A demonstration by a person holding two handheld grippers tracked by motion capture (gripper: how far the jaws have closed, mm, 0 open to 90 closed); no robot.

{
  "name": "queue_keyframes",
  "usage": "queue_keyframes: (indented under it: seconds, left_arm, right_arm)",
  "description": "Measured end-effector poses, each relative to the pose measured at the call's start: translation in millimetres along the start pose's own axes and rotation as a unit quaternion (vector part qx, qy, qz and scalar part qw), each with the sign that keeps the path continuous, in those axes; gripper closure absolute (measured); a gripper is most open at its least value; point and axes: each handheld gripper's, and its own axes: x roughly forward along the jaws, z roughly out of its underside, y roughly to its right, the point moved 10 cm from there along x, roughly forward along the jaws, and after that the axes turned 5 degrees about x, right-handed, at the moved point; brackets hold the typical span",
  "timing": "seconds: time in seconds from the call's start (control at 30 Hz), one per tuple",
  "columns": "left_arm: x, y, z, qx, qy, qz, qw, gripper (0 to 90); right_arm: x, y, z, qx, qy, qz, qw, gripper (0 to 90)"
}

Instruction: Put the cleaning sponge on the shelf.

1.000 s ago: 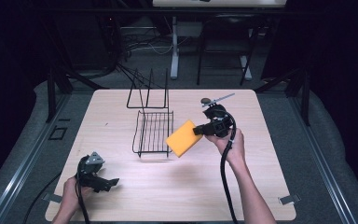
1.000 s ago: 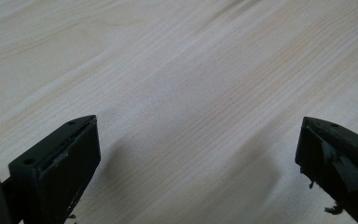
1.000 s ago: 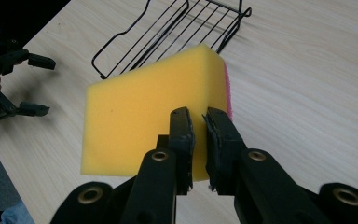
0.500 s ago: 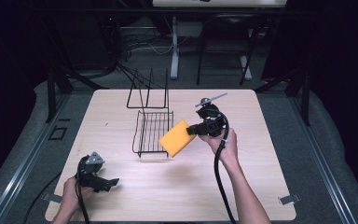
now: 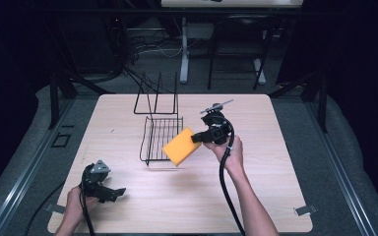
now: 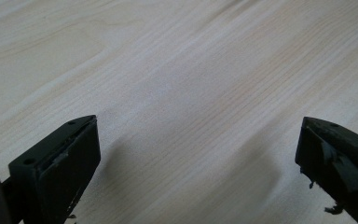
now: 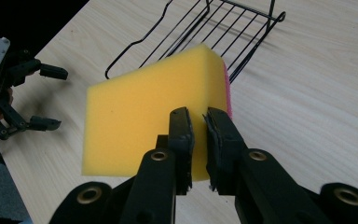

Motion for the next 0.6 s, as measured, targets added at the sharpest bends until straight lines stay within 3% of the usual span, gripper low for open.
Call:
queue_keyframes:
  seconds: [0.6]
  left_arm:
    - [0.2,0.0,-0.1,-0.001,0.001,0.001,1.0,0.2]
  right_arm:
    - [31.3,-0.3,-2.1,0.049,0.014,-0.014,0.9986,80.8]
